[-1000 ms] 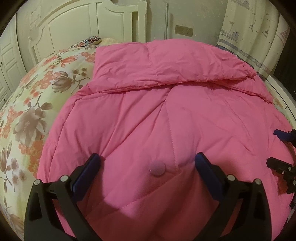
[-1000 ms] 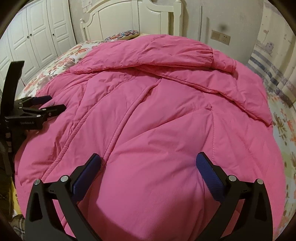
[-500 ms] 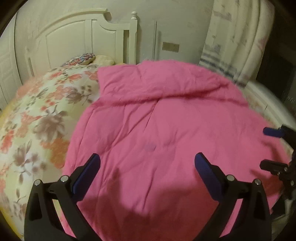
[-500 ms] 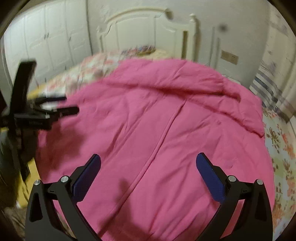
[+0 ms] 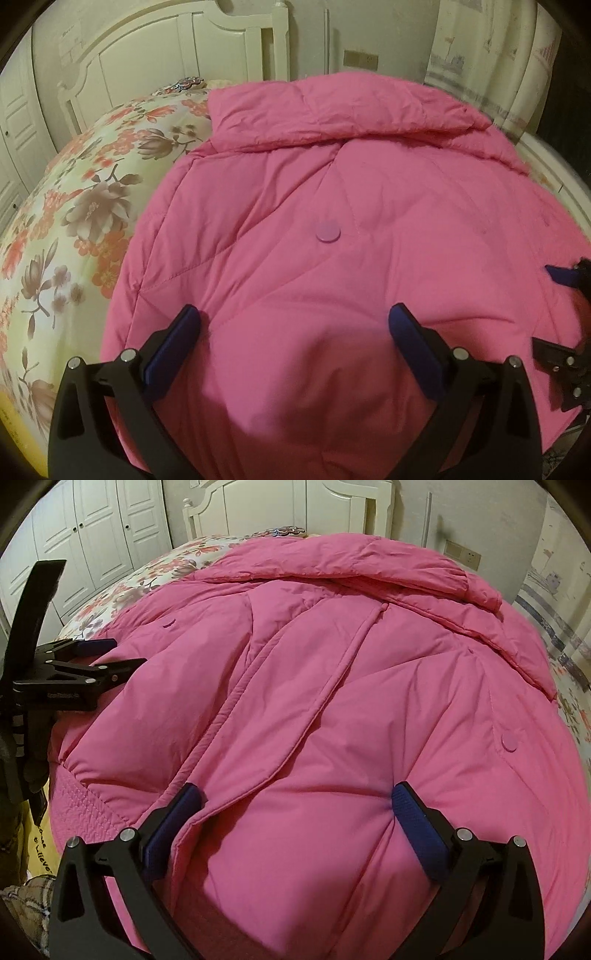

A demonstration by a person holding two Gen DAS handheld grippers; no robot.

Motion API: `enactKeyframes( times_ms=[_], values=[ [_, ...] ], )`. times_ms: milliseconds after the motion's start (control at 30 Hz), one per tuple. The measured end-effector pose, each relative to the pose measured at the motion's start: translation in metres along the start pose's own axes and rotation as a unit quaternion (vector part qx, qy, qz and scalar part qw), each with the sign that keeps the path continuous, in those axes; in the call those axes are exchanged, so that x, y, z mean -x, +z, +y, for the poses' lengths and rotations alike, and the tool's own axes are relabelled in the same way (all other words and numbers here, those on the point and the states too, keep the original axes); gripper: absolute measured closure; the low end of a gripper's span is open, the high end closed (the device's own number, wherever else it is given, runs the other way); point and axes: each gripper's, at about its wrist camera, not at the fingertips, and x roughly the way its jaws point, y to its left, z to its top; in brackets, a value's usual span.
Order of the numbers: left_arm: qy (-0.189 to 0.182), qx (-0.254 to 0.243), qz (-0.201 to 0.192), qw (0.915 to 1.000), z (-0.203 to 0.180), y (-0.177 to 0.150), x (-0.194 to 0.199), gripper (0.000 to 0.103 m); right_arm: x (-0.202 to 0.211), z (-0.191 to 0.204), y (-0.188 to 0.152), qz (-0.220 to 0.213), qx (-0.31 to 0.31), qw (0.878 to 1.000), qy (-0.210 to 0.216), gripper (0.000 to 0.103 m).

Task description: Fold large clothes

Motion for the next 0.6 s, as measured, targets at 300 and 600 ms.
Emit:
enactKeyframes(
  times_ms=[300,600],
  values=[
    [-0.032,-0.013,-0.048,0.9982,-0.022,-0.043,0.059,0.002,0.09,-0.021,-0.026,-0.071,-0.016,0.996,-0.051,0.004],
    [0.012,-0.056,-0.042,0.9975,-0.043,-0.067,0.042,0.002,0.055,-0.049,-0.082,-0.045,-0.054,0.996,-0.055,0.004]
  ],
)
